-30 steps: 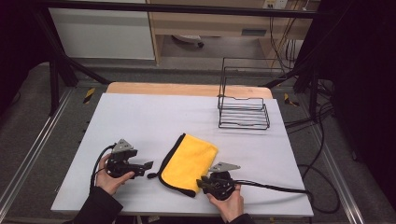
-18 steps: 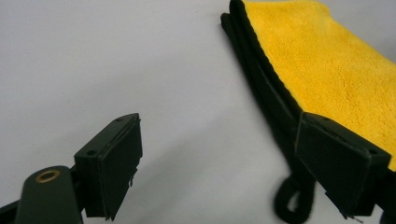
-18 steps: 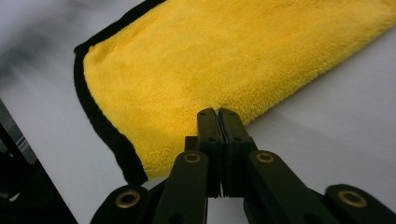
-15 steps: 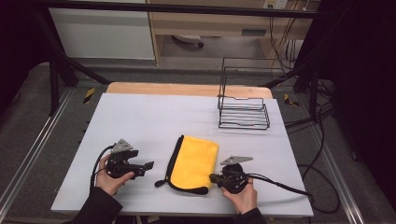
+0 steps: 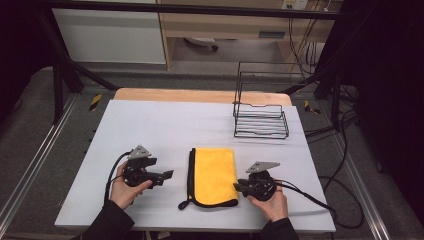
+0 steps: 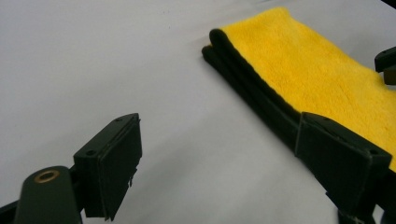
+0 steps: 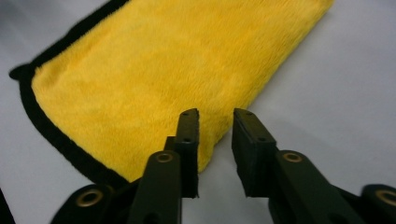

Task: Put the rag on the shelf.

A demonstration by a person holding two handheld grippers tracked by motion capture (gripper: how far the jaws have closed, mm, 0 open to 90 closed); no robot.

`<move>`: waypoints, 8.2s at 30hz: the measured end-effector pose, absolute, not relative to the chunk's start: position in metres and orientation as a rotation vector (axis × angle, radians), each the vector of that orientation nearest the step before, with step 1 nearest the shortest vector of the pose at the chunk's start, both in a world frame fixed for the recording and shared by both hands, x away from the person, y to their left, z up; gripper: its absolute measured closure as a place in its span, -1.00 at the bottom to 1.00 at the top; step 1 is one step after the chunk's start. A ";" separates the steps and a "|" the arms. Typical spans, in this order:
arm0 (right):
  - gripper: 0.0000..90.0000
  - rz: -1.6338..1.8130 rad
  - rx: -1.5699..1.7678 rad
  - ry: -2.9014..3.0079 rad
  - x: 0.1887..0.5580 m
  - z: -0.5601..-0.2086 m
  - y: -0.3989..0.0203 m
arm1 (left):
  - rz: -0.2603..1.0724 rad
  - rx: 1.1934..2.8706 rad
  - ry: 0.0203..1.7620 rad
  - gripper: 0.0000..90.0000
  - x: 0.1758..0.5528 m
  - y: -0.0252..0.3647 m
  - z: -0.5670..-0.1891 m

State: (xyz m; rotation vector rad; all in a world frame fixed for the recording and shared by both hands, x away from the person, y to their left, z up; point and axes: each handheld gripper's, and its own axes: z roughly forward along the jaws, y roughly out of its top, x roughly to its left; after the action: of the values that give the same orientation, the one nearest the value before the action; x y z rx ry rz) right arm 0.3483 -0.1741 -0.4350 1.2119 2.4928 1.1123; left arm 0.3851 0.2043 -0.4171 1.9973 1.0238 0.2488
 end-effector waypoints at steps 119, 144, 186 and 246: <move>0.86 1.412 1.093 2.175 0.391 -0.361 -0.160 | 0.305 1.882 0.863 0.75 0.402 0.143 -0.371; 0.86 1.463 0.941 1.968 0.365 -0.298 -0.174 | 0.457 1.741 0.738 0.75 0.384 0.127 -0.311; 0.87 1.482 0.922 1.636 0.381 -0.226 -0.231 | 0.533 1.550 0.625 0.75 0.423 0.056 -0.237; 0.87 1.478 0.918 1.358 0.456 -0.117 -0.288 | 0.606 1.455 0.564 0.75 0.494 -0.018 -0.113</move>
State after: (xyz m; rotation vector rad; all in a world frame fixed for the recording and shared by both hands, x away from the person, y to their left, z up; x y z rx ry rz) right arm 0.4555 -0.2875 -0.1174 0.9177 1.3578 1.4778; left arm 0.4942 -0.0181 -0.1129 1.4550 0.5636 0.6060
